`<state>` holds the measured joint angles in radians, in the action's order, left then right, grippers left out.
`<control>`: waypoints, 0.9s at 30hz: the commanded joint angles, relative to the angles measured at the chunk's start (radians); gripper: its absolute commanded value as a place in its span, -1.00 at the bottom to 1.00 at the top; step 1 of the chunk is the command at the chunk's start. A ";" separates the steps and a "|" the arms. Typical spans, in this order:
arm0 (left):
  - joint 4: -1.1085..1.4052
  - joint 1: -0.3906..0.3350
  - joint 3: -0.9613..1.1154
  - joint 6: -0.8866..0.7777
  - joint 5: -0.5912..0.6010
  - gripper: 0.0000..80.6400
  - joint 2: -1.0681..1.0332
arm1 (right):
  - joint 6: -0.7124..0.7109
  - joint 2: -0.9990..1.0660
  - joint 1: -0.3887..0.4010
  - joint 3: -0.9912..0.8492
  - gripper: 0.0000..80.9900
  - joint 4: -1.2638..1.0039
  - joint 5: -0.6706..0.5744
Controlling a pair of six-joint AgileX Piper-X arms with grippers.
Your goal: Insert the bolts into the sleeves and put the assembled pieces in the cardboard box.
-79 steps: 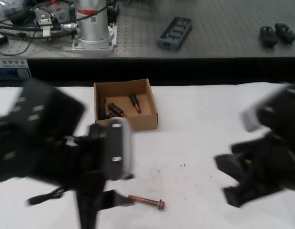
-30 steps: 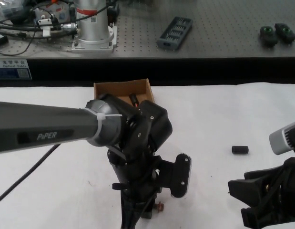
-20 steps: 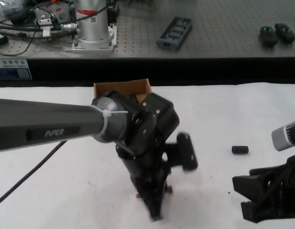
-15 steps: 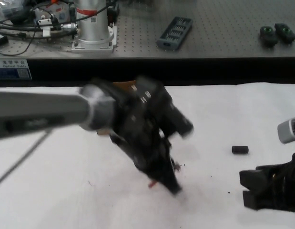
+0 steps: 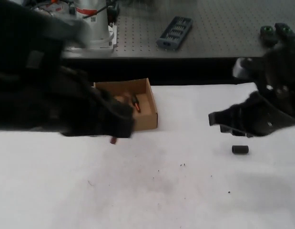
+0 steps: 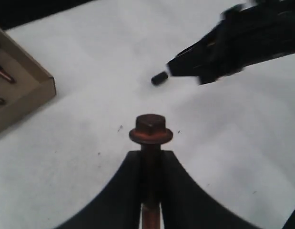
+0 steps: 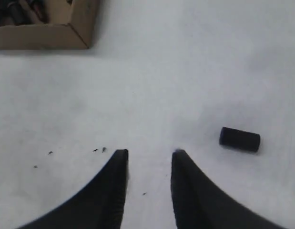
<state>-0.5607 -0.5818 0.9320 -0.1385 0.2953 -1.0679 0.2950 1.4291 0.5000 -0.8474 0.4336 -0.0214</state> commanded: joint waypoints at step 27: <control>-0.264 0.000 -0.072 -0.118 0.008 -1.00 0.548 | -1.122 0.425 -0.133 -0.461 -0.09 0.374 0.107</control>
<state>-0.8326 -0.5818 0.8558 -0.2468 0.2956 -0.5275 -0.8172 1.8582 0.3745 -1.2985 0.7986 0.1099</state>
